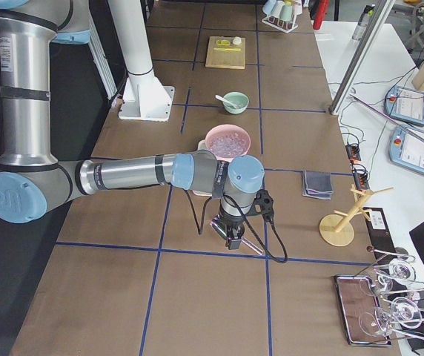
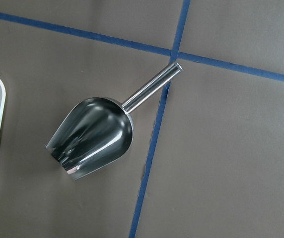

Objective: Put spoon and ice into bowl

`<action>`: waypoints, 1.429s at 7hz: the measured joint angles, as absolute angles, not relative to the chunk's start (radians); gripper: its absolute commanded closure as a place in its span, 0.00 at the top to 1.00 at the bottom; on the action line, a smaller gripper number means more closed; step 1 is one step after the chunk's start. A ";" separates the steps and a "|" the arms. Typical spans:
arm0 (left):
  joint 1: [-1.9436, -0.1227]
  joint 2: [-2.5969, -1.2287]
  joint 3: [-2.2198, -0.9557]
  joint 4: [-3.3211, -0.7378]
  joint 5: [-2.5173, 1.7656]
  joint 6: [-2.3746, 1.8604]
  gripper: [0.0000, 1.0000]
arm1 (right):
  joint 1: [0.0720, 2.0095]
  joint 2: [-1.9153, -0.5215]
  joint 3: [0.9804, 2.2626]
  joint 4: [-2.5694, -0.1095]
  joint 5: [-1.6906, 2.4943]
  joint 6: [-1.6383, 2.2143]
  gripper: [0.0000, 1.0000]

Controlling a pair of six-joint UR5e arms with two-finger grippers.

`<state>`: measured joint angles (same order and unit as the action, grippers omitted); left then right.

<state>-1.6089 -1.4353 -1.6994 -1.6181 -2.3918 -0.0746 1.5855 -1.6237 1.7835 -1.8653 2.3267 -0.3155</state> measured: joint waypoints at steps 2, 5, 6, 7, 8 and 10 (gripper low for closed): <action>-1.581 -1.410 -1.701 -1.635 -2.443 -0.075 1.00 | 1.584 -1.622 1.781 -1.865 2.331 -0.307 0.99; -1.563 -1.405 -1.727 -1.653 -2.450 -0.076 1.00 | 1.583 -1.626 1.771 -1.860 2.334 -0.299 0.99; -1.537 -1.405 -1.728 -1.645 -2.448 -0.075 1.00 | 1.582 -1.625 1.759 -1.858 2.335 -0.295 0.99; -1.508 -1.402 -1.733 -1.632 -2.446 -0.073 1.00 | 1.581 -1.621 1.745 -1.855 2.336 -0.292 0.99; -1.494 -1.402 -1.746 -1.600 -2.445 -0.064 1.00 | 1.581 -1.618 1.741 -1.854 2.338 -0.291 0.99; -1.497 -1.405 -1.774 -1.475 -2.443 0.042 1.00 | 1.580 -1.618 1.743 -1.853 2.339 -0.290 0.99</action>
<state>-1.4974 -1.4048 -1.7739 -1.4749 -2.4430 0.0422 1.5802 -1.6176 1.7427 -1.8531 2.3391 -0.2896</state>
